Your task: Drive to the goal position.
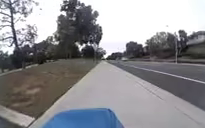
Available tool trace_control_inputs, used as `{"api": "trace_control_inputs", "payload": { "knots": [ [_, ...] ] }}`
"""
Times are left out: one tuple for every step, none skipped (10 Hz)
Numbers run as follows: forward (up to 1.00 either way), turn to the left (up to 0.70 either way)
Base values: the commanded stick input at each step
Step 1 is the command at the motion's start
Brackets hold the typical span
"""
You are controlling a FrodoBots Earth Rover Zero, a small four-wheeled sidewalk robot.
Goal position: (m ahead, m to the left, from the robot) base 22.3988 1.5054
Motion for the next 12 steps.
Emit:
{"api": "trace_control_inputs", "payload": {
  "knots": [
    [1.0, 0.0],
    [1.0, 0.0],
    [1.0, 0.0],
    [1.0, 0.0],
    [1.0, 0.0],
    [1.0, 0.01],
    [1.0, 0.26],
    [1.0, 0.11],
    [1.0, 0.0],
    [1.0, 0.0],
    [1.0, 0.0],
    [1.0, 0.0]
  ]
}}
